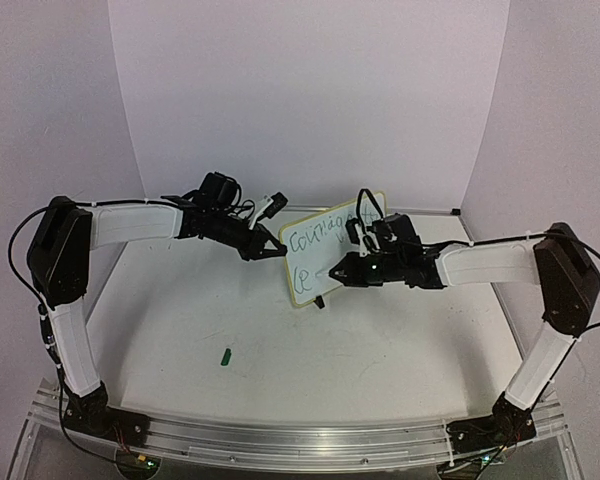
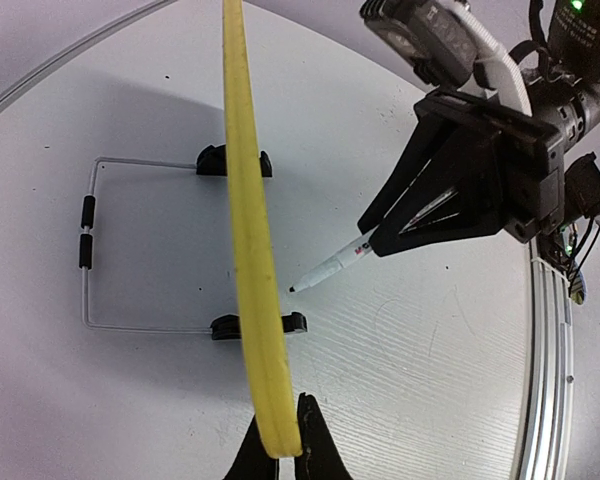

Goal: Write a sentence on the whiteboard

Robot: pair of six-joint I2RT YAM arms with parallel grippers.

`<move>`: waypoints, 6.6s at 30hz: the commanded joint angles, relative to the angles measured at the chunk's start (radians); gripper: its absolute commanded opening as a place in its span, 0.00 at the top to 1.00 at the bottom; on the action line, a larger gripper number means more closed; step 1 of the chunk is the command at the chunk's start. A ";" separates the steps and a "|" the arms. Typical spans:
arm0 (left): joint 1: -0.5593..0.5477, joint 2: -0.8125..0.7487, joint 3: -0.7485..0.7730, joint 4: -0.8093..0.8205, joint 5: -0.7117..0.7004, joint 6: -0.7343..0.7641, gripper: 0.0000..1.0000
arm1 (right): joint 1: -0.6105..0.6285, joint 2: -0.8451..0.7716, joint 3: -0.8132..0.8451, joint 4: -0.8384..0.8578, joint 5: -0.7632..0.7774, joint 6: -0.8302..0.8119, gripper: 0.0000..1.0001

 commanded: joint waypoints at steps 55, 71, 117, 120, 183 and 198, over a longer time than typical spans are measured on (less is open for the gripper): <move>-0.017 0.011 0.022 -0.064 0.022 0.009 1.00 | -0.052 0.067 0.044 0.033 -0.055 -0.039 1.00; -0.018 0.009 0.023 -0.064 0.023 0.007 1.00 | -0.052 -0.007 0.081 0.031 -0.044 -0.018 1.00; -0.017 0.001 0.022 -0.066 0.023 0.009 1.00 | -0.056 -0.026 0.009 -0.033 0.038 -0.029 1.00; -0.017 0.001 0.022 -0.066 0.022 0.009 1.00 | -0.064 -0.033 0.008 -0.033 0.036 -0.027 1.00; -0.017 0.005 0.022 -0.067 0.025 0.009 1.00 | -0.074 -0.044 0.155 -0.078 0.052 -0.040 1.00; -0.017 0.011 0.025 -0.066 0.025 0.007 1.00 | -0.074 -0.010 0.080 -0.099 0.040 -0.053 1.00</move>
